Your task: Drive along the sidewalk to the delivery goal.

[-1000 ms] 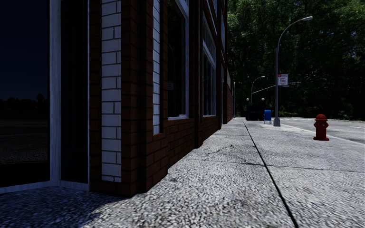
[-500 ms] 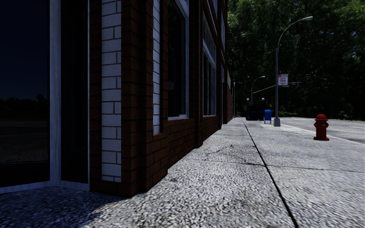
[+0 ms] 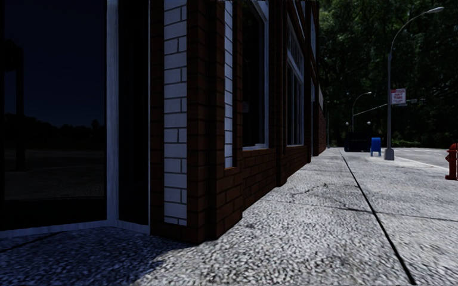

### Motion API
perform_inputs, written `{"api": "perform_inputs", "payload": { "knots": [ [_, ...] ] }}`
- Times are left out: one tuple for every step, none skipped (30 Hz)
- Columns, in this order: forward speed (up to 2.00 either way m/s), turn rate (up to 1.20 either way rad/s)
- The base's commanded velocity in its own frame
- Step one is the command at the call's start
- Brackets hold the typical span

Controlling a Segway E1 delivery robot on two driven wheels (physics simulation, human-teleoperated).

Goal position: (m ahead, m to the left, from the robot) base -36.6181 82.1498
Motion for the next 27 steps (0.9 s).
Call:
{"api": "perform_inputs", "payload": {
  "knots": [
    [0.0, 1.2],
    [0.0, 1.2],
    [0.0, 1.2],
    [0.0, 1.2],
    [0.0, 1.2],
    [0.0, 1.2],
    [0.0, 1.2],
    [0.0, 1.2],
    [0.0, 1.2],
    [0.0, 1.2],
    [0.0, 1.2],
    [0.0, 1.2],
    [0.0, 1.2],
    [0.0, 1.2],
    [0.0, 1.18],
    [0.0, 1.17],
    [0.0, 1.17],
    [0.0, 1.17],
    [0.0, 1.2],
    [0.0, 1.2],
    [0.0, 1.2],
    [0.0, 1.2],
    [0.0, 1.2],
    [0.0, 1.2],
    [0.0, 1.2],
    [0.0, 1.2],
    [0.0, 1.2]
  ]
}}
